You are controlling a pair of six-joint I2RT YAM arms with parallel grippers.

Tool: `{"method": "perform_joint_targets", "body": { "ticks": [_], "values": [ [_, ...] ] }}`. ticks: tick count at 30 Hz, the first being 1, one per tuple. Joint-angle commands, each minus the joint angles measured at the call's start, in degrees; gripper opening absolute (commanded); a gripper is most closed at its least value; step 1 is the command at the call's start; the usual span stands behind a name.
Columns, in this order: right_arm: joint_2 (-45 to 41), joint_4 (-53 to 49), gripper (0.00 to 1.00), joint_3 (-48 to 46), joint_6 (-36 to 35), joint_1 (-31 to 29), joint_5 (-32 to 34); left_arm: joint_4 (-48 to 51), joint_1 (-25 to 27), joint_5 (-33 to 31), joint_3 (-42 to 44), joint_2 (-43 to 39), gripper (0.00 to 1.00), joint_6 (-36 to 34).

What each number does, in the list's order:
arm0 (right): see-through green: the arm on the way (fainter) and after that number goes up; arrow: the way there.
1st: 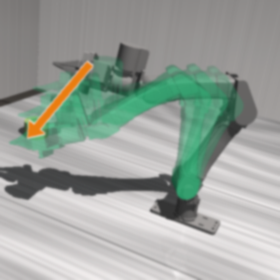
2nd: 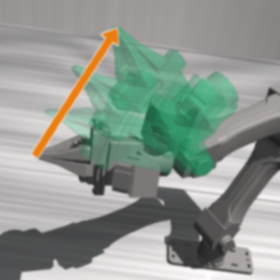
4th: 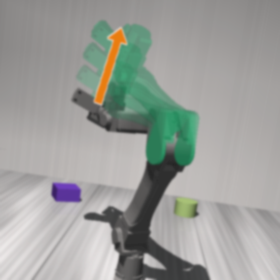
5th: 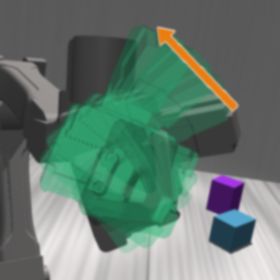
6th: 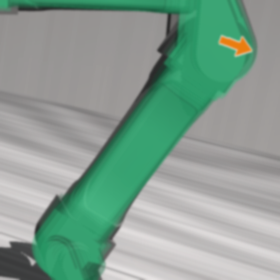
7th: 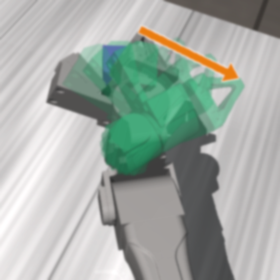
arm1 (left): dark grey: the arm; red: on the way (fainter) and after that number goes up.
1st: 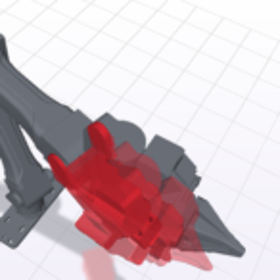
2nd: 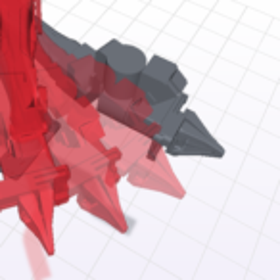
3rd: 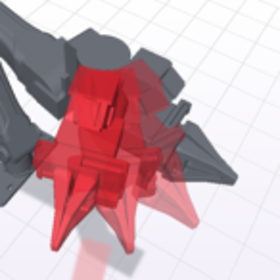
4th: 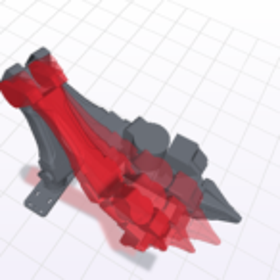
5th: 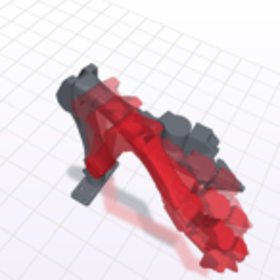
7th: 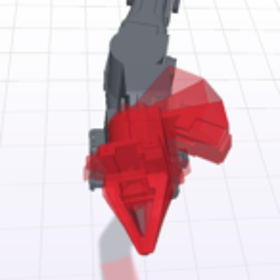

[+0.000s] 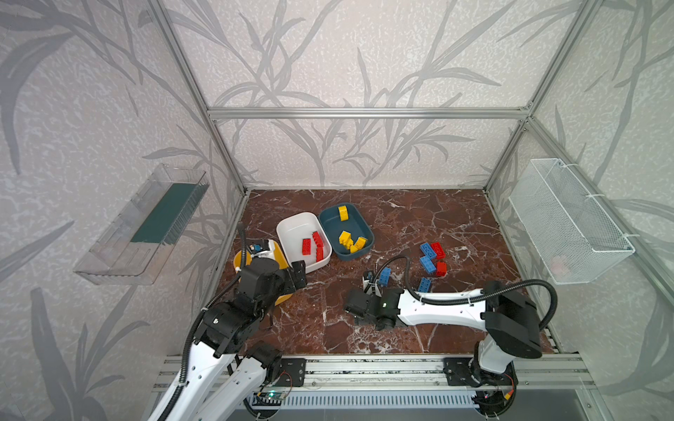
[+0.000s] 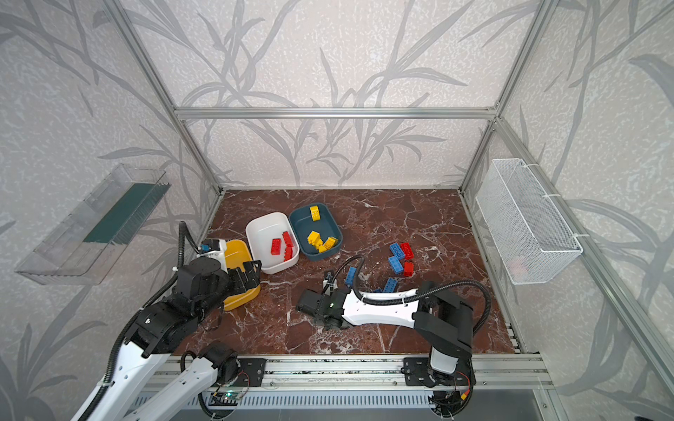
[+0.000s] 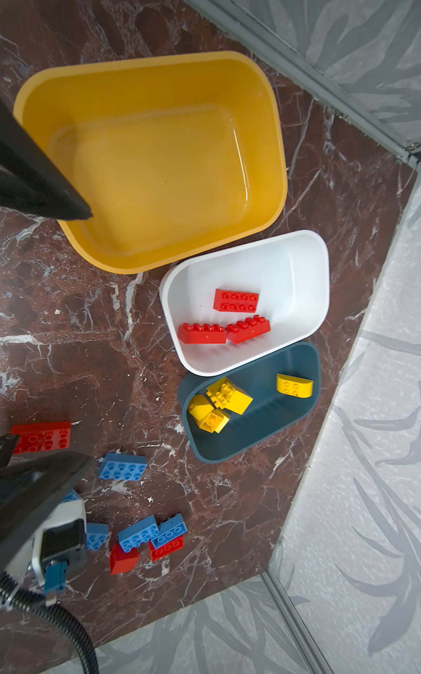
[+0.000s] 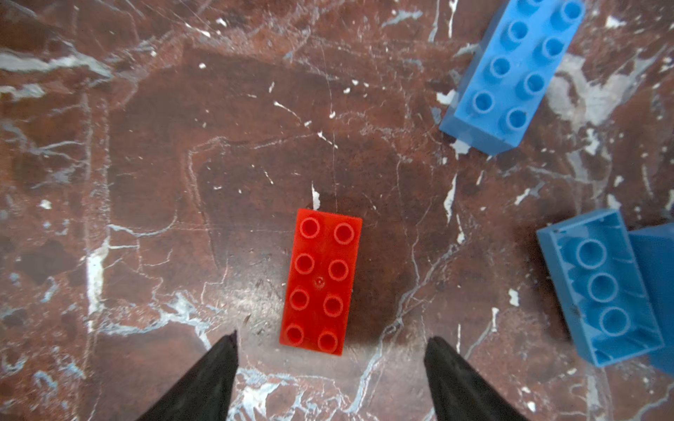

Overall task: Sort the legos into containers by color
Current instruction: 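Lower right gripper onto red 2x4 brick near robot while left gripper withdraws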

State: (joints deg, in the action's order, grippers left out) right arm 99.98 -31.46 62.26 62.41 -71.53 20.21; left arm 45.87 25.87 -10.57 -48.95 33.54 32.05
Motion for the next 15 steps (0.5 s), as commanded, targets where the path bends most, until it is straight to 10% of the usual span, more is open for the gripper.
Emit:
{"method": "perform_joint_targets", "body": {
  "ticks": [1,15],
  "values": [
    [2.62,-0.63,0.75,1.99,3.07,-0.23,-0.29,0.43,0.13,0.21,1.86,-2.34,0.98,-1.41],
    [9.15,-0.65,0.35,6.39,1.09,0.51,-0.69,1.29,0.11,0.03,2.10,-5.86,0.98,-1.98]
  ]
}}
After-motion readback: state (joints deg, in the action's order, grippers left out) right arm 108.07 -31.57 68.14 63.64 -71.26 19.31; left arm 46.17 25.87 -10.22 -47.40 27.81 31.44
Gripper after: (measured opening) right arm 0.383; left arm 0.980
